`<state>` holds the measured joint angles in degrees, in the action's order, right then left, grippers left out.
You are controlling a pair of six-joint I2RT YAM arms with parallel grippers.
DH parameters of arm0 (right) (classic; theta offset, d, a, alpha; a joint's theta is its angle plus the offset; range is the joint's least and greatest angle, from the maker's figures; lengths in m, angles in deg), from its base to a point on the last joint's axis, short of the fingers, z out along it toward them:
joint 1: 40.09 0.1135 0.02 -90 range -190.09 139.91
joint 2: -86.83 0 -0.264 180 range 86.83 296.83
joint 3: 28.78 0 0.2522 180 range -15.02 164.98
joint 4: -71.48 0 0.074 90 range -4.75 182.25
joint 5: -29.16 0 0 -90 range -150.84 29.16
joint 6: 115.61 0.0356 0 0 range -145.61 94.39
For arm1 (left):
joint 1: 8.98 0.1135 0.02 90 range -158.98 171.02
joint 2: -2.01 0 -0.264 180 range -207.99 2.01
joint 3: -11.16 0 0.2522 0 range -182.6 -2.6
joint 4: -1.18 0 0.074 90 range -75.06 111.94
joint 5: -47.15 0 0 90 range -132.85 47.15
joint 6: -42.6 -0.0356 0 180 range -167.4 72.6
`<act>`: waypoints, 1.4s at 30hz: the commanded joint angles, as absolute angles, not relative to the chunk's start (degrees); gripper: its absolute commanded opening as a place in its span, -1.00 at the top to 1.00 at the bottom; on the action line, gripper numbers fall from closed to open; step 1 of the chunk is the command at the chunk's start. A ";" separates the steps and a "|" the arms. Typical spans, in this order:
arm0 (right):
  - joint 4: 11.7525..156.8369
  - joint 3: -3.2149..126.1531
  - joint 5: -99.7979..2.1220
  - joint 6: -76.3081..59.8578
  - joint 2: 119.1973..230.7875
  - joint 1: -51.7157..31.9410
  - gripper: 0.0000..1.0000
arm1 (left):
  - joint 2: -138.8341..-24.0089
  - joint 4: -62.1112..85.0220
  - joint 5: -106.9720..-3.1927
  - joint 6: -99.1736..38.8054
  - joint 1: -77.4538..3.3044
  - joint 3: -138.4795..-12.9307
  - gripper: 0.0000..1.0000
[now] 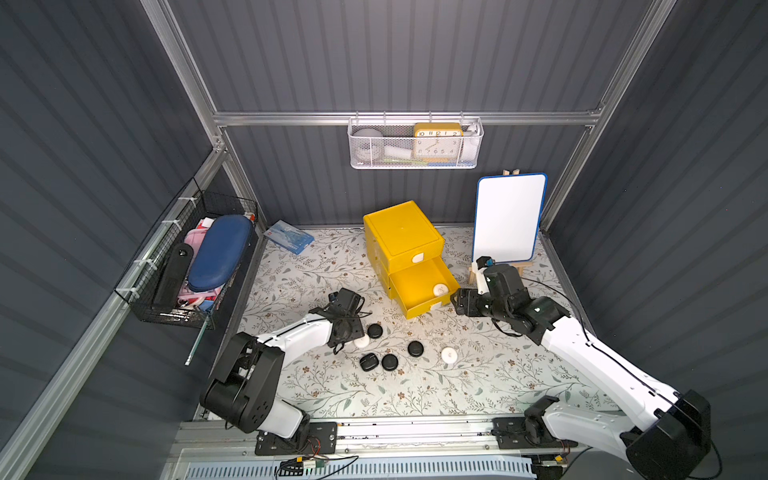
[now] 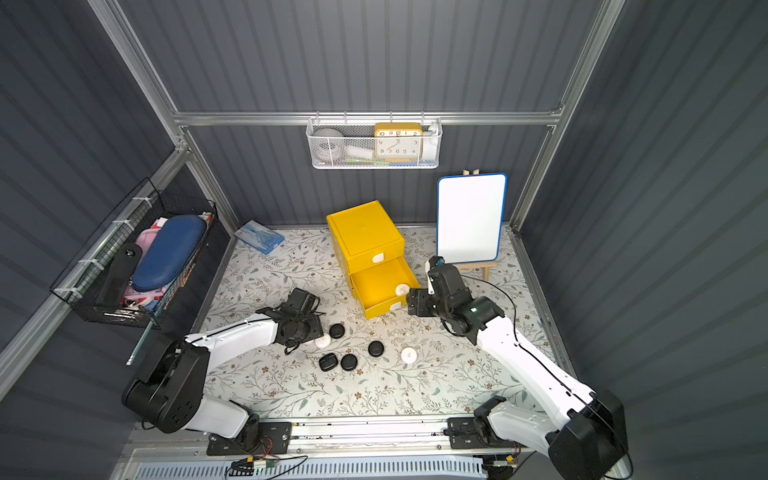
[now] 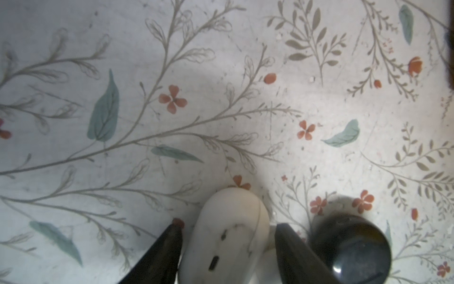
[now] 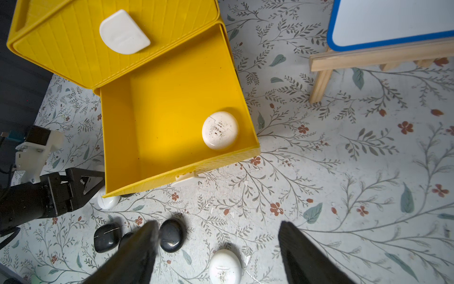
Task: Put the bluetooth earphones in the drawer according to color
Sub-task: Pick up the Bluetooth earphone from the center of the board.
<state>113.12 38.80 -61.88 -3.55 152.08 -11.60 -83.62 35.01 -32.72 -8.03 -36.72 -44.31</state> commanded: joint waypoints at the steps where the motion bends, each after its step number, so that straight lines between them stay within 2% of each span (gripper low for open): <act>1: 112.58 38.07 -61.72 -3.02 151.61 -11.92 -0.61 | -83.56 40.16 -36.24 -6.32 -37.43 -42.39 -0.28; 10: 112.32 37.13 -61.70 -2.85 151.20 -11.94 -0.54 | -91.42 40.69 -31.45 -5.57 -37.52 -44.61 -0.21; 19: 112.40 36.07 -61.98 -2.78 150.20 -12.01 -0.51 | -88.18 42.48 -30.62 -6.70 -37.63 -46.00 0.19; 32: 112.14 34.48 -62.04 -2.06 148.63 -12.02 -0.50 | -80.00 49.38 -27.53 -9.90 -37.67 -54.07 0.19; 42: 111.85 32.77 -61.90 -0.84 147.61 -11.97 -0.50 | -79.85 46.72 -30.60 -14.49 -42.71 -70.30 0.21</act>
